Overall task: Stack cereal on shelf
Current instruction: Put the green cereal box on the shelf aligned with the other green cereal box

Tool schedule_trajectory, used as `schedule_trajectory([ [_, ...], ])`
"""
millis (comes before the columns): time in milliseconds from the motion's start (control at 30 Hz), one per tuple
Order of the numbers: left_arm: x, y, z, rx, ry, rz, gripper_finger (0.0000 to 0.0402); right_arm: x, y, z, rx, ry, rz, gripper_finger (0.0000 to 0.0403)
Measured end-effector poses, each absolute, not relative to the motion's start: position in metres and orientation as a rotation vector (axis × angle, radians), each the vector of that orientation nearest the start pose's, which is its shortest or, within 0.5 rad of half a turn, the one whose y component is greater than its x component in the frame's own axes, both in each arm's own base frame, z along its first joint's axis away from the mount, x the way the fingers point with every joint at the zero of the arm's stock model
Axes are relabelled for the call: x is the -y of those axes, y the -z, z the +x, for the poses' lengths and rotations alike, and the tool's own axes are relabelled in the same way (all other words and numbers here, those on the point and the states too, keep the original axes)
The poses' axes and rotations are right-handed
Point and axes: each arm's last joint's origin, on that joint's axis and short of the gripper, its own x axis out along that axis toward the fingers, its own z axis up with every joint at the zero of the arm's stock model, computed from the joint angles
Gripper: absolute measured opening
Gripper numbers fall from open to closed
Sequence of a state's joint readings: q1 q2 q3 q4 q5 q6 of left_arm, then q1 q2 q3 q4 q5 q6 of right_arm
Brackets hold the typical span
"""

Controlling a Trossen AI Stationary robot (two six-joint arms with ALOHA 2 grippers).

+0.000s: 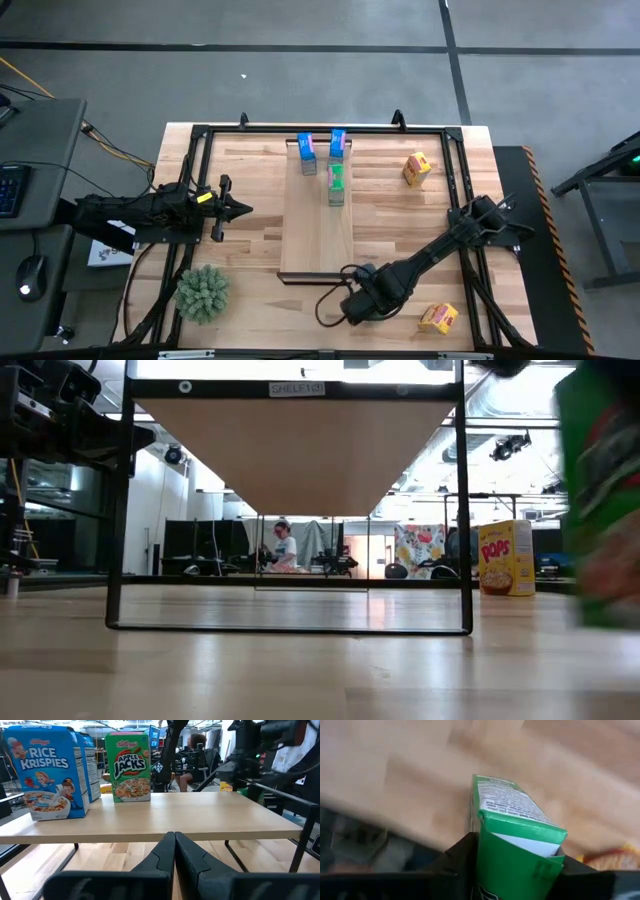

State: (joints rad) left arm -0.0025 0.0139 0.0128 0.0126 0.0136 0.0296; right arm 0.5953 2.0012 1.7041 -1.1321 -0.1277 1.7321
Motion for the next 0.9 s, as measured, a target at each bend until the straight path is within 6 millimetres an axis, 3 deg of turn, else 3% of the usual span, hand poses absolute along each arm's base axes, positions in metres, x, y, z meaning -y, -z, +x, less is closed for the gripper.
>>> schedule_trajectory([
  [133,0.001,-0.168,0.098,0.012,0.016,0.030,0.0003,-0.234,-0.259,0.331,-1.534,0.466,1.024,0.0118],
  [233,0.001,-0.168,0.098,0.012,0.016,0.030,0.0003,-0.241,-0.293,0.342,-1.432,0.238,1.011,0.0122],
  [367,0.001,-0.168,0.098,0.012,0.016,0.030,0.0003,-0.238,-0.352,0.352,-1.110,0.094,0.944,0.0124],
  [567,0.001,-0.168,0.098,0.012,0.016,0.030,0.0003,-0.216,-0.429,0.351,-0.602,0.100,0.608,0.0122],
  [733,0.001,-0.168,0.098,0.012,0.016,0.030,0.0003,-0.182,-0.454,0.374,-0.329,0.137,0.468,0.0122],
  [900,0.001,-0.168,0.098,0.012,0.016,0.030,0.0003,-0.123,-0.449,0.396,-0.343,0.296,0.462,0.0122],
])
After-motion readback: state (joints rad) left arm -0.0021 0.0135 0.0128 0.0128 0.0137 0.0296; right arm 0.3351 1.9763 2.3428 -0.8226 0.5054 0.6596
